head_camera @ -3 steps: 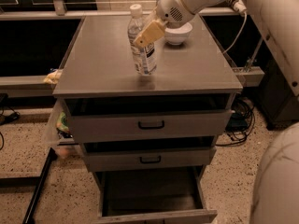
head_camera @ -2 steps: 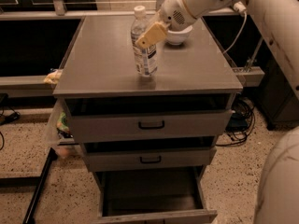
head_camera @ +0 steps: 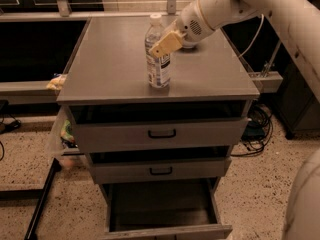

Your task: Pick blue plastic bottle from bottom drawer and place on counter

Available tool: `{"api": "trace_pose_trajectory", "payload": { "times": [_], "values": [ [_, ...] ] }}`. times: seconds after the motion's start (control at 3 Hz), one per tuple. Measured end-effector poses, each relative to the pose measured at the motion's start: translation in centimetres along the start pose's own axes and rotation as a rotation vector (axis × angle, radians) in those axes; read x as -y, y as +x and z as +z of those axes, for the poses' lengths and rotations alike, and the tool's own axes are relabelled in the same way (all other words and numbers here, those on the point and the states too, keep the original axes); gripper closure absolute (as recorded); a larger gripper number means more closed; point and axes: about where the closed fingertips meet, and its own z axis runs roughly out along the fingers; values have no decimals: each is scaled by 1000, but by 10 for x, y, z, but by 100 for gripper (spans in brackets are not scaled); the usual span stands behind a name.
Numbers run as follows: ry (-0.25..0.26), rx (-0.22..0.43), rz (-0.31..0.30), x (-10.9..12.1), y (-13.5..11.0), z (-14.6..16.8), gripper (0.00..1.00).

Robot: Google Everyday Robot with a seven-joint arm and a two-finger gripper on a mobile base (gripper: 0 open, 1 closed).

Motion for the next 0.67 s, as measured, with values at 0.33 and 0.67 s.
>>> {"api": "trace_pose_trajectory", "payload": {
  "times": [0.33, 0.67],
  "values": [
    [-3, 10, 13, -2, 12, 3, 100],
    [-3, 10, 13, -2, 12, 3, 81]
  ]
}}
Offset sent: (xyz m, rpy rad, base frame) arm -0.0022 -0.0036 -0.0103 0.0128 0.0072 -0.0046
